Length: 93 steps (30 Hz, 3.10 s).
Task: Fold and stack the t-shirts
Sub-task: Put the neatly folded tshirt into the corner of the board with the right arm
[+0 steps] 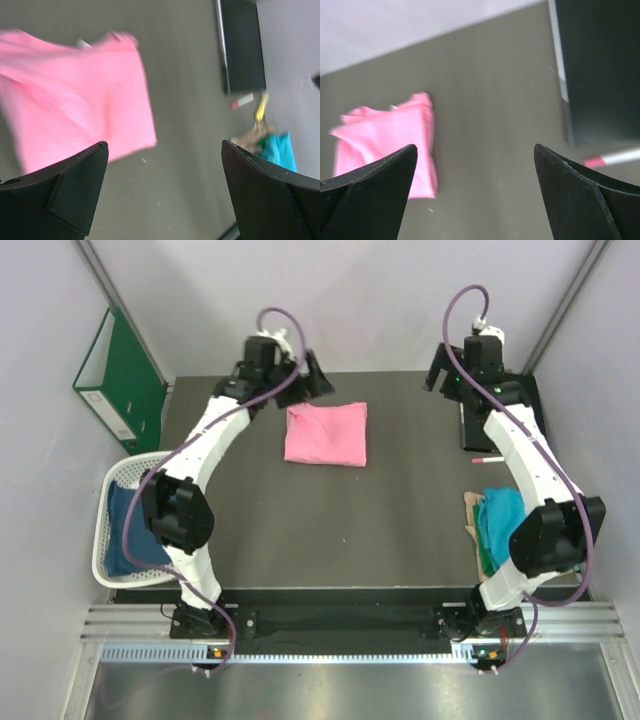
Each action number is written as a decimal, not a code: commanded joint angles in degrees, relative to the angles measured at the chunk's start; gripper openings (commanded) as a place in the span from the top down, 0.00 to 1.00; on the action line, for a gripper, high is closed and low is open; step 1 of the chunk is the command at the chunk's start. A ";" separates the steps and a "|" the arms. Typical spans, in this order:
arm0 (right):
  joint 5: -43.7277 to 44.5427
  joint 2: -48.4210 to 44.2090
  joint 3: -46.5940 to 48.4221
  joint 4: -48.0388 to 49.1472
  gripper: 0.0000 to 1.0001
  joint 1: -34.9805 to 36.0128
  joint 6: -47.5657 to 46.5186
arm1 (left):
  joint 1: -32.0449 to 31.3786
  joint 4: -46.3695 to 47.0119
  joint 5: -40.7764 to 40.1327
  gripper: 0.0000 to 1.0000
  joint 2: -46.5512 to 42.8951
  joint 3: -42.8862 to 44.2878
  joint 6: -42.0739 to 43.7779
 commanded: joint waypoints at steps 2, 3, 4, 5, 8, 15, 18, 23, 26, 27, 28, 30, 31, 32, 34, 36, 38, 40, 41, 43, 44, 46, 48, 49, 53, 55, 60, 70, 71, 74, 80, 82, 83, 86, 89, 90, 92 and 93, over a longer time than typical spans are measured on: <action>10.90 -7.50 -13.20 -14.08 0.00 -1.69 0.67 | -11.28 -4.39 2.46 0.01 0.64 -8.40 1.46; 11.61 -8.83 -15.40 -15.48 0.01 -1.60 1.11 | -12.26 -3.76 2.90 0.01 0.12 -10.94 0.75; 11.44 -10.15 -19.07 -16.36 0.02 -1.60 1.03 | -13.23 -2.71 3.34 0.01 -0.23 -12.27 0.22; 11.18 -11.21 -20.59 -17.68 0.02 -1.60 1.29 | -14.71 -1.92 3.25 0.01 -0.58 -13.24 -0.66; 9.60 -14.99 -25.78 -22.60 0.01 -1.60 2.34 | -16.48 -0.86 2.82 0.01 -2.25 -16.93 -1.81; 10.37 -20.44 -39.04 -29.46 0.00 -0.11 5.68 | -17.10 -1.73 1.93 0.01 -6.38 -23.18 -2.25; 13.71 -19.22 -41.07 -32.10 0.01 1.21 8.49 | -17.10 -1.56 1.94 0.01 -7.70 -24.76 -2.51; 18.37 -12.13 -39.59 -34.82 0.00 7.34 12.89 | -17.10 -1.30 3.25 0.01 -8.67 -26.35 -2.42; 22.15 -3.71 -36.08 -36.58 0.00 12.17 15.26 | -17.10 -1.21 3.78 0.01 -8.50 -26.78 -1.46; 24.51 -1.40 -33.98 -38.59 0.02 13.24 16.05 | -17.10 -1.21 4.48 0.01 -8.24 -26.70 -1.28; 25.93 0.80 -33.01 -40.00 0.03 14.12 17.89 | -17.02 -1.30 4.92 0.01 -8.06 -26.52 -0.93; 29.87 5.99 -31.16 -42.55 0.13 15.44 18.95 | -17.01 -1.04 5.88 0.01 -7.09 -25.82 -0.32; 30.85 8.62 -30.80 -43.17 0.20 15.45 19.92 | -16.93 -0.95 6.06 0.01 -6.83 -25.56 -0.23; 31.73 9.69 -30.36 -43.79 0.21 15.45 20.53 | -16.93 -1.03 6.33 0.01 -6.04 -24.95 -0.05; 33.67 12.41 -30.27 -44.76 0.22 15.45 21.50 | -16.84 -1.03 7.47 0.01 -5.42 -24.24 0.30; 34.63 14.26 -30.53 -45.29 0.21 15.45 22.03 | -16.66 -1.12 8.26 0.01 -4.55 -23.45 0.65; 35.69 17.51 -30.62 -47.30 0.20 15.45 24.14 | -16.31 -1.12 9.14 0.01 -4.19 -22.84 1.00; 36.84 20.40 -30.71 -48.36 0.19 15.45 25.89 | -15.70 -1.21 9.75 0.01 -4.01 -22.48 1.44; 37.01 21.12 -30.80 -48.28 0.19 15.36 26.25 | -15.43 -1.30 10.19 0.01 -3.84 -22.39 1.62; 37.28 23.22 -30.54 -48.19 0.18 15.27 26.69 | -14.73 -1.30 10.64 0.01 -3.84 -22.22 1.97; 37.37 23.84 -30.19 -48.02 0.18 15.19 26.69 | -14.47 -1.38 11.25 0.01 -3.84 -22.22 1.97; 37.89 25.68 -29.57 -47.75 0.22 14.75 26.78 | -13.59 -1.47 11.69 0.01 -4.01 -22.13 2.15; 37.89 26.57 -28.78 -46.17 0.37 13.70 24.77 | -12.89 -1.65 12.04 0.01 -4.19 -22.04 2.50; 37.89 26.75 -28.60 -45.21 0.43 12.73 23.80 | -12.62 -2.00 12.04 0.01 -4.45 -21.95 2.67; 36.23 26.05 -27.99 -40.11 0.79 10.18 18.53 | -11.22 -2.96 12.31 0.01 -5.07 -21.95 3.46; 36.49 26.22 -27.37 -39.14 0.99 9.82 17.29 | -10.25 -3.40 12.57 0.01 -5.42 -22.13 3.99; 36.49 25.61 -25.79 -37.74 1.00 10.26 14.75 | -8.06 -4.98 12.92 0.01 -6.04 -22.30 5.39; 34.73 21.48 -16.75 -42.03 1.00 19.12 13.07 | -6.12 -5.69 13.36 0.01 -5.07 -22.22 6.28; 34.29 21.48 -15.69 -43.26 1.00 19.92 13.07 | -5.94 -5.60 13.27 0.01 -4.98 -22.22 6.28; 32.72 22.53 -10.87 -45.11 1.00 23.26 12.89 | -5.94 -5.60 13.27 0.01 -4.54 -21.87 6.36; 27.54 27.80 0.04 -47.40 1.00 29.77 10.35 | -5.41 -6.39 12.84 0.01 -3.40 -19.76 6.54; 25.77 30.26 4.07 -47.92 1.00 31.70 9.55 | -4.89 -6.66 12.66 0.01 -3.05 -18.71 6.54; 23.94 30.96 5.31 -48.01 1.00 32.23 9.38 | -4.62 -6.92 12.57 0.01 -2.87 -18.35 6.54; 21.04 32.99 9.36 -47.40 1.00 33.90 8.24 | -2.70 -7.27 11.70 0.01 -2.70 -17.12 6.71; 18.65 34.13 11.65 -46.43 0.99 34.26 7.45 | -0.59 -7.89 10.03 0.01 -2.43 -16.16 7.33; 18.30 34.57 12.35 -46.61 0.97 34.34 7.18 | 0.03 -8.76 9.50 0.01 -2.26 -15.63 7.42; 18.21 34.31 14.02 -46.78 0.86 34.34 6.74 | 1.96 -9.21 8.36 0.01 -2.17 -15.27 8.29; 18.21 33.09 14.55 -46.44 0.84 34.34 6.39 | 2.49 -8.95 8.00 0.01 -2.17 -15.10 8.47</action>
